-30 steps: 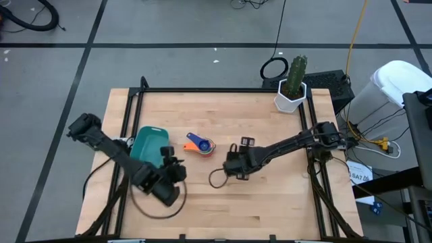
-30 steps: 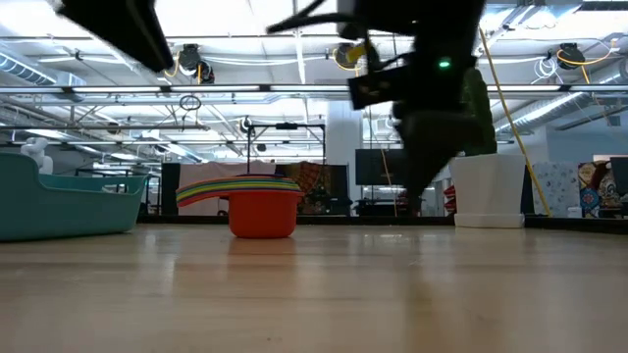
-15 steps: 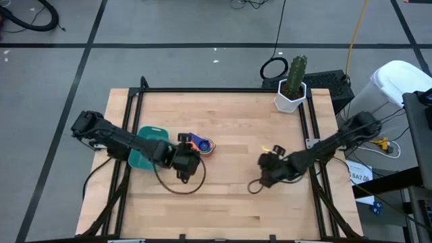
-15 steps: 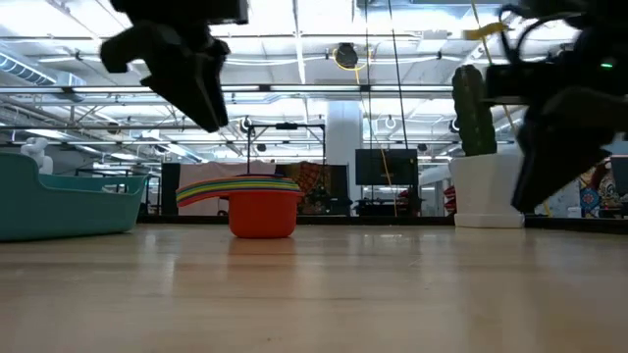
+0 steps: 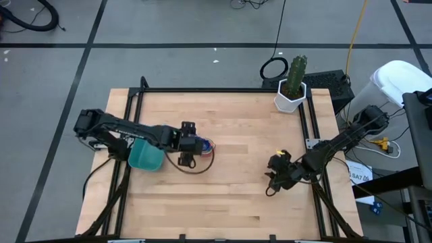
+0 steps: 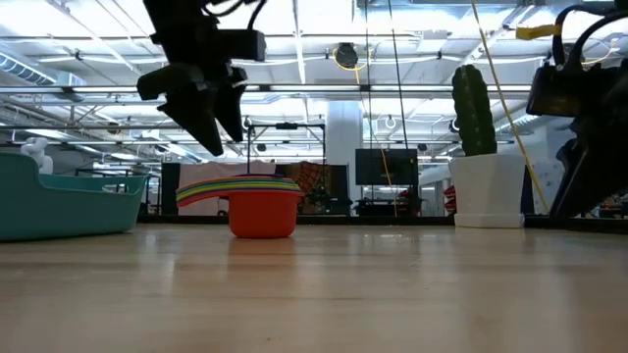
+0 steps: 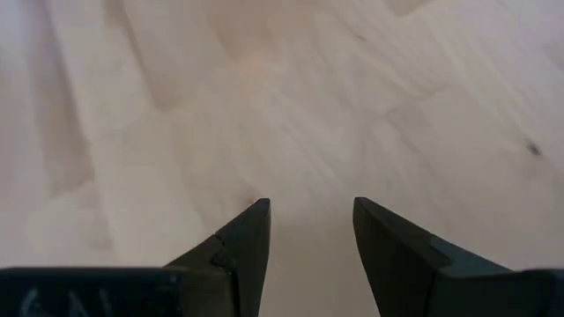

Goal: Nest measuring cups in basket
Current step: Stack the dark blue measuring cup into the orange measuring cup

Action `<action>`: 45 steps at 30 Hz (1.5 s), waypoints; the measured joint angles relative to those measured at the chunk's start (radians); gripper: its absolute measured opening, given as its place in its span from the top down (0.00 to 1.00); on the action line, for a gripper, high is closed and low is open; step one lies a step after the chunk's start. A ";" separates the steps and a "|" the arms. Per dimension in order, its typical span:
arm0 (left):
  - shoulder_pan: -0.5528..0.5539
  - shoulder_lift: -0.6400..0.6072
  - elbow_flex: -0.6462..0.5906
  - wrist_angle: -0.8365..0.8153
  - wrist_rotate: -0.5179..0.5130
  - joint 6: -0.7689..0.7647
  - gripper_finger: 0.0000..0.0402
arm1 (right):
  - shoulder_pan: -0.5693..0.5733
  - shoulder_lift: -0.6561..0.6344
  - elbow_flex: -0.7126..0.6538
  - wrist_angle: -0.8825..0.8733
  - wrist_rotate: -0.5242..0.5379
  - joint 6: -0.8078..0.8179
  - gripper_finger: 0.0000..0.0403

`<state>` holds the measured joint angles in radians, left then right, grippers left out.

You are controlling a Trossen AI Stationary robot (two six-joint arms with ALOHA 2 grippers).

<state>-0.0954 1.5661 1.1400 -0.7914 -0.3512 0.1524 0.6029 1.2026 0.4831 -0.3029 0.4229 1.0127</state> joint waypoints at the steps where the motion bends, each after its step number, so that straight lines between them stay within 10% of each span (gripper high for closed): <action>1: 0.017 0.000 0.000 0.000 0.030 0.011 0.10 | 0.004 0.000 0.000 0.016 0.000 -0.005 0.62; 19: 0.186 0.048 0.002 -0.018 0.336 0.038 0.11 | 0.029 0.001 0.000 0.107 -0.003 -0.010 0.62; 45: 0.187 0.147 0.013 -0.044 0.209 0.128 0.04 | 0.054 0.001 0.000 0.128 -0.002 -0.008 0.62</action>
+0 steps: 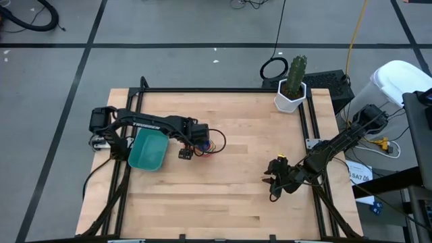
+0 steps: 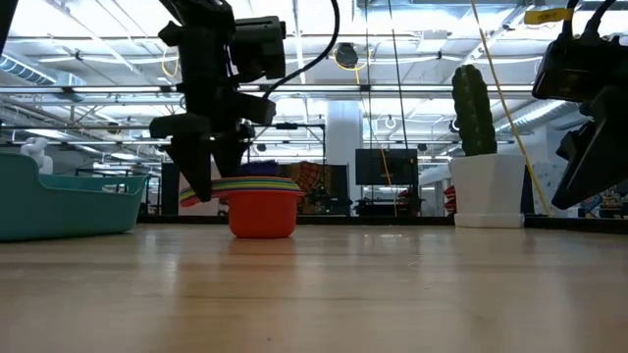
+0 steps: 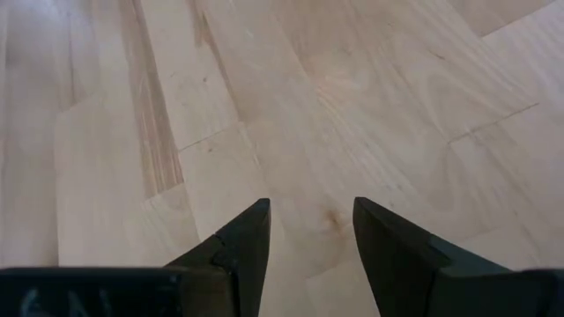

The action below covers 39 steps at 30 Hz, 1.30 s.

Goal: Nest measuring cups in basket
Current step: Stack the dark blue measuring cup into the orange measuring cup

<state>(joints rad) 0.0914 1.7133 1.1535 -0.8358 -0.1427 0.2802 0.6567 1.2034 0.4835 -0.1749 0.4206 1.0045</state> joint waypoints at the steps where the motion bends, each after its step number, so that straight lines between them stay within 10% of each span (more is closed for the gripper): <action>1: 0.000 -0.008 0.001 -0.009 -0.010 0.001 0.04 | 0.000 0.000 0.000 0.000 0.001 -0.001 0.62; 31: -0.002 -0.033 0.088 0.098 -0.184 0.263 0.04 | 0.002 0.001 0.000 0.002 -0.001 0.004 0.62; 39: 0.015 -0.033 0.131 0.368 -0.288 0.454 0.04 | 0.009 0.002 -0.065 0.135 -0.002 0.017 0.62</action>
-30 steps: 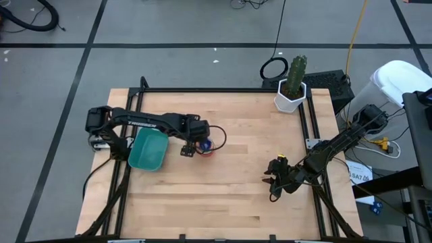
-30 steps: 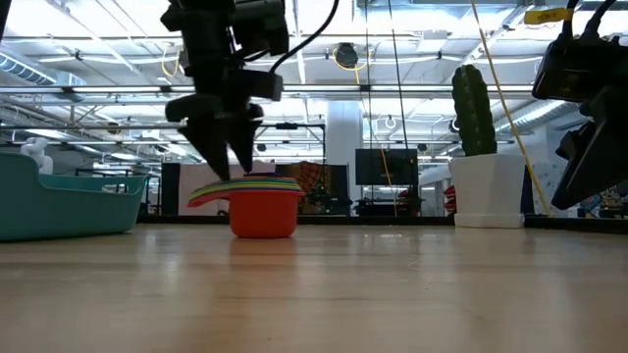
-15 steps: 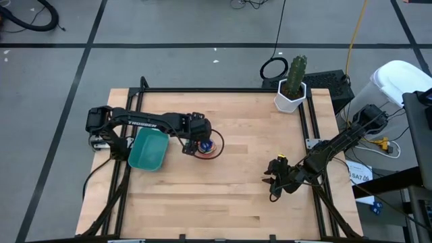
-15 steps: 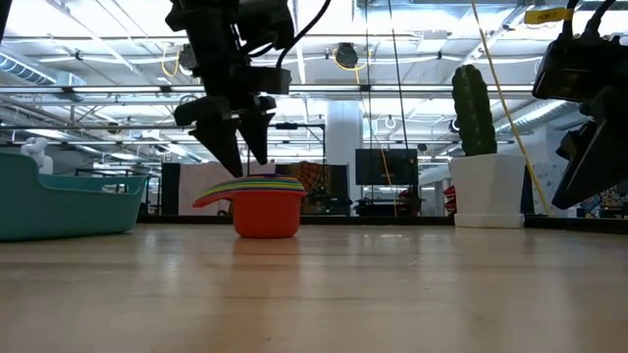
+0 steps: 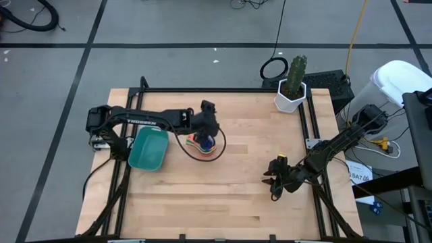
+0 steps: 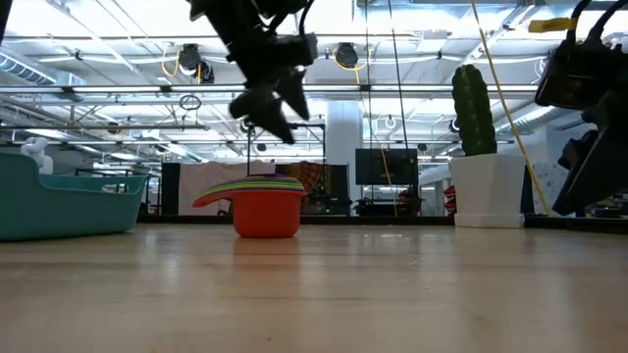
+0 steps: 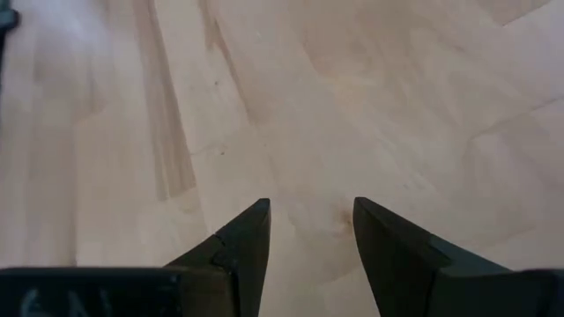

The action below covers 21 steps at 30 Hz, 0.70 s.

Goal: Nest measuring cups in basket
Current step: Stack the dark blue measuring cup into the orange measuring cup

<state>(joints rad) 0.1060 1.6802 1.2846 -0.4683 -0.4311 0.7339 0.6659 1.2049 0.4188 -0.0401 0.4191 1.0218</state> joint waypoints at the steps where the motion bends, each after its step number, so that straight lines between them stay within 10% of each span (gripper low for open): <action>1: 0.008 0.000 0.000 0.021 0.013 0.017 0.04 | 0.005 0.000 -0.013 0.026 0.000 0.006 0.62; 21: 0.104 0.156 0.000 -0.057 0.073 0.186 0.04 | 0.064 0.000 -0.049 0.123 0.042 -0.024 0.62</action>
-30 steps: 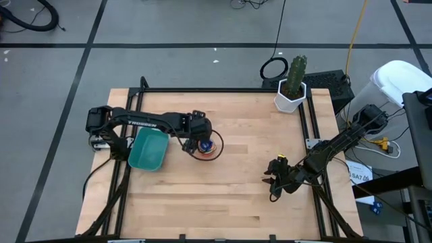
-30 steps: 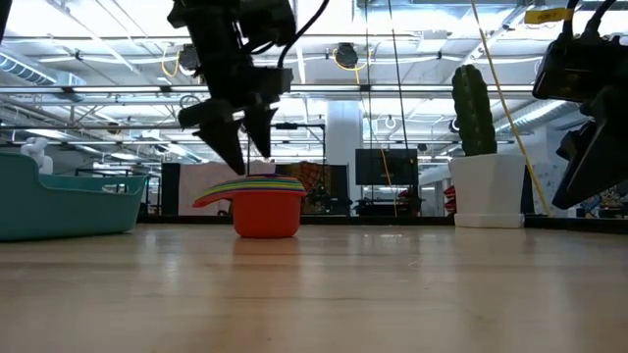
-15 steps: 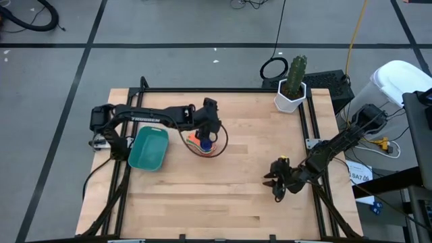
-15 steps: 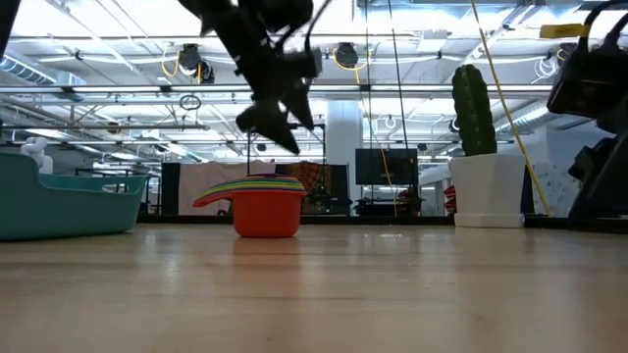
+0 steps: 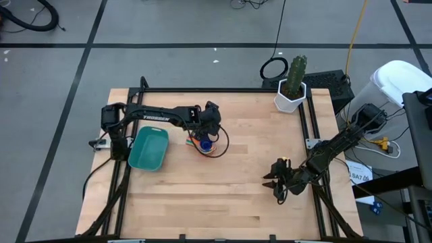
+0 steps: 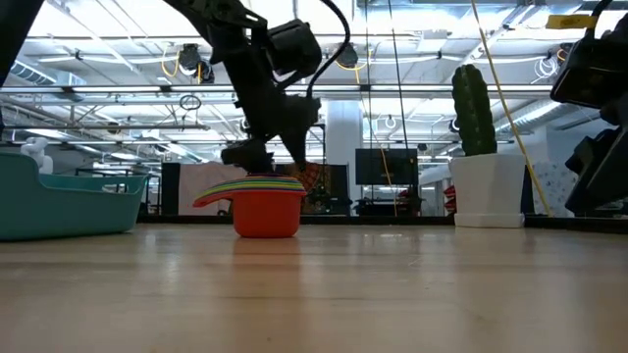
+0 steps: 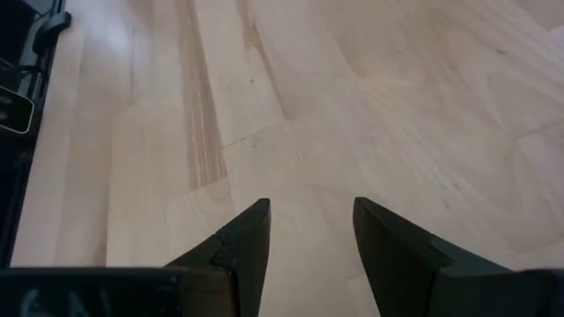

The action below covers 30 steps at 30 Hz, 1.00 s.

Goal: Nest measuring cups in basket
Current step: Stack the dark blue measuring cup into the orange measuring cup

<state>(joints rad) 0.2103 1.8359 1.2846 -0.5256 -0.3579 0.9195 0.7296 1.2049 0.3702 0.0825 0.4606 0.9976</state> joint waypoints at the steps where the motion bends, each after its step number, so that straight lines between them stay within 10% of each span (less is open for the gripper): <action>1: 0.003 0.000 0.000 -0.034 -0.003 0.000 0.05 | 0.000 0.000 0.000 0.000 0.000 -0.002 0.62; 12: 0.003 -0.045 0.000 -0.194 -0.168 -0.049 0.28 | -0.001 0.000 0.000 -0.001 0.010 -0.022 0.62; 30: -0.034 -0.116 0.000 -0.325 -0.004 -0.259 0.56 | 0.019 0.000 0.000 0.020 0.008 -0.015 0.62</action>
<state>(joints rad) 0.1761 1.7199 1.2846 -0.8506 -0.3616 0.6607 0.7486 1.2049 0.3706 0.1020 0.4686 0.9824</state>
